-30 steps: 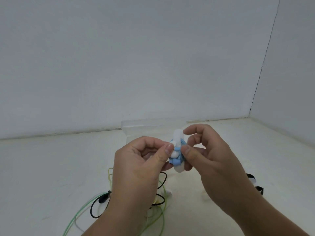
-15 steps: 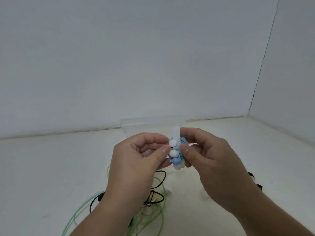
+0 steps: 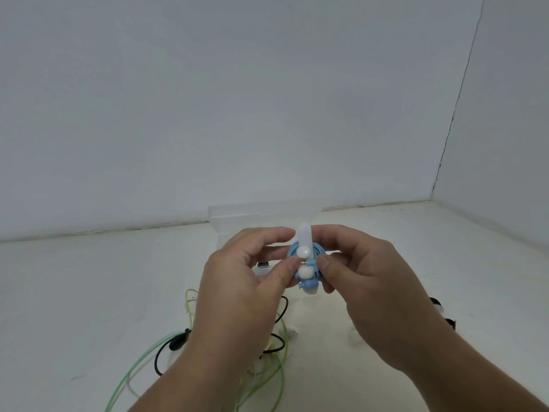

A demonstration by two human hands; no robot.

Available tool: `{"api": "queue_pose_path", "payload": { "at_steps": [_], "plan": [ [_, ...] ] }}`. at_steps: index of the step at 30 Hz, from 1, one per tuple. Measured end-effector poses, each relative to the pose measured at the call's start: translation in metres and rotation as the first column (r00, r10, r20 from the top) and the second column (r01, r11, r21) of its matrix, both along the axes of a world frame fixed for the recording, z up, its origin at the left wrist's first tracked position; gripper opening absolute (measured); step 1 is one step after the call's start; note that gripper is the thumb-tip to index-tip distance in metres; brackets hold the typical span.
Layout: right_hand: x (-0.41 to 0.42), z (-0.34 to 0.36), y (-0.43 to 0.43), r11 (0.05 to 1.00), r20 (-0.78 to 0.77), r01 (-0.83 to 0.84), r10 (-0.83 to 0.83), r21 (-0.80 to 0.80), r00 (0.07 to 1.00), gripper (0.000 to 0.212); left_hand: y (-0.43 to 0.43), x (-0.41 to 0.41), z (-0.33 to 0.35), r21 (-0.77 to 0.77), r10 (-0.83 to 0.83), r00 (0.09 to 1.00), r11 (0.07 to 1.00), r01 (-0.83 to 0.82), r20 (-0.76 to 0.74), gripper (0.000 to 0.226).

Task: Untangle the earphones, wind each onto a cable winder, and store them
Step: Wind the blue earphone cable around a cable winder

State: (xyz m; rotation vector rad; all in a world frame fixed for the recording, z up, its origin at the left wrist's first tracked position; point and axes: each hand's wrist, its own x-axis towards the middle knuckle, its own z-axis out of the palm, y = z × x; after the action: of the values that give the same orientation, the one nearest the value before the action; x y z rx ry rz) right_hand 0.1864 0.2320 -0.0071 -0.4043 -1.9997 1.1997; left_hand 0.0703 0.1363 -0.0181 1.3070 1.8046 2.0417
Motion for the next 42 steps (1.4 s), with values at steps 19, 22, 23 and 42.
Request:
{"api": "queue_pose_path", "payload": {
  "at_steps": [19,22,23,42],
  "plan": [
    [0.000,-0.002,0.001,0.993,0.001,0.000,0.000,-0.117,1.000,0.031,0.001,-0.007,-0.003,-0.142,-0.046,0.999,0.989,0.047,0.011,0.034],
    [0.000,-0.002,0.003,0.991,0.003,0.004,-0.004,-0.133,1.000,0.031,0.001,-0.008,-0.004,-0.234,-0.083,0.996,0.969,0.076,-0.022,0.027],
    [0.000,-0.002,0.003,0.991,0.007,0.009,-0.008,-0.131,1.000,0.030,0.002,-0.007,-0.005,-0.260,-0.112,0.993,0.960,0.103,-0.021,0.025],
    [-0.008,-0.015,0.012,0.822,0.230,0.133,-0.002,-0.553,0.973,0.022,0.007,-0.004,-0.015,-0.378,-0.116,0.946,0.896,0.232,0.304,0.019]
  ]
}}
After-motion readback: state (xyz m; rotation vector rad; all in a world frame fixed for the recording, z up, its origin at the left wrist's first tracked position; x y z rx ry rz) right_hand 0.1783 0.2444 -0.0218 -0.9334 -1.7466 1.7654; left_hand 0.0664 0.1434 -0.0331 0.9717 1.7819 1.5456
